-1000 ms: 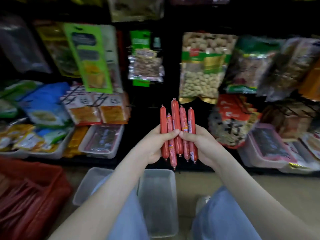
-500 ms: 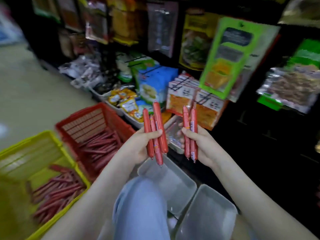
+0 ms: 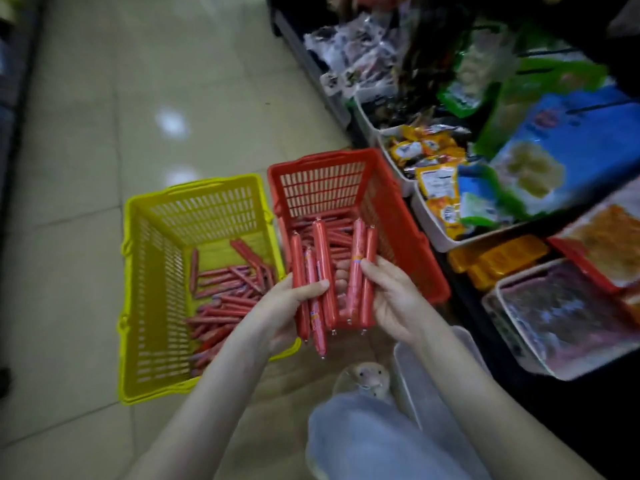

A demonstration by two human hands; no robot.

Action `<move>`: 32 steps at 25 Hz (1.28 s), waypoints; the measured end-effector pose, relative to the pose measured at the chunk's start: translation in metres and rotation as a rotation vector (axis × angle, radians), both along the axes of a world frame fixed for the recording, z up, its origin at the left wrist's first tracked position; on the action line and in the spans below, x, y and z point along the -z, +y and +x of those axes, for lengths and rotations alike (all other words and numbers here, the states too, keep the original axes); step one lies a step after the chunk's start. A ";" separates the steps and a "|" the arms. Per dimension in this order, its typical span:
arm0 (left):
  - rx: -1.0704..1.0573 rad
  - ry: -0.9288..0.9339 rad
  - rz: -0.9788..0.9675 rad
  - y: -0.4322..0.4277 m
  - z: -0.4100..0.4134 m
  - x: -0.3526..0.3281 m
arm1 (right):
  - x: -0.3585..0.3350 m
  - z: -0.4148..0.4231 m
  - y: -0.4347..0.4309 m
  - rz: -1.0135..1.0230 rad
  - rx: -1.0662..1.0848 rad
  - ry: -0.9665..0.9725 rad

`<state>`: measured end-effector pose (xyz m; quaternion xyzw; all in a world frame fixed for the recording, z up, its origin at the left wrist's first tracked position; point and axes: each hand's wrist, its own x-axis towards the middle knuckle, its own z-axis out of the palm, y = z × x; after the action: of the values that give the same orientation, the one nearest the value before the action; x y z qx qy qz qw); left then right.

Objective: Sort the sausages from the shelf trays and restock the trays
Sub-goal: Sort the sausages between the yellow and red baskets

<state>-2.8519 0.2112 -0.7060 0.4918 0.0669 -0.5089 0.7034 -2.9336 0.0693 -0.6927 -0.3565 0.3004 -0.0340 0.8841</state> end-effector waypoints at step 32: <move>-0.306 -0.198 0.309 0.093 0.086 0.053 | 0.110 0.116 0.081 -0.937 -0.640 -0.047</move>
<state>-2.7658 0.3043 -0.7591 0.6254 0.1483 -0.3294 0.6916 -2.8175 0.1498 -0.8024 -0.7831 0.1103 0.0980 0.6041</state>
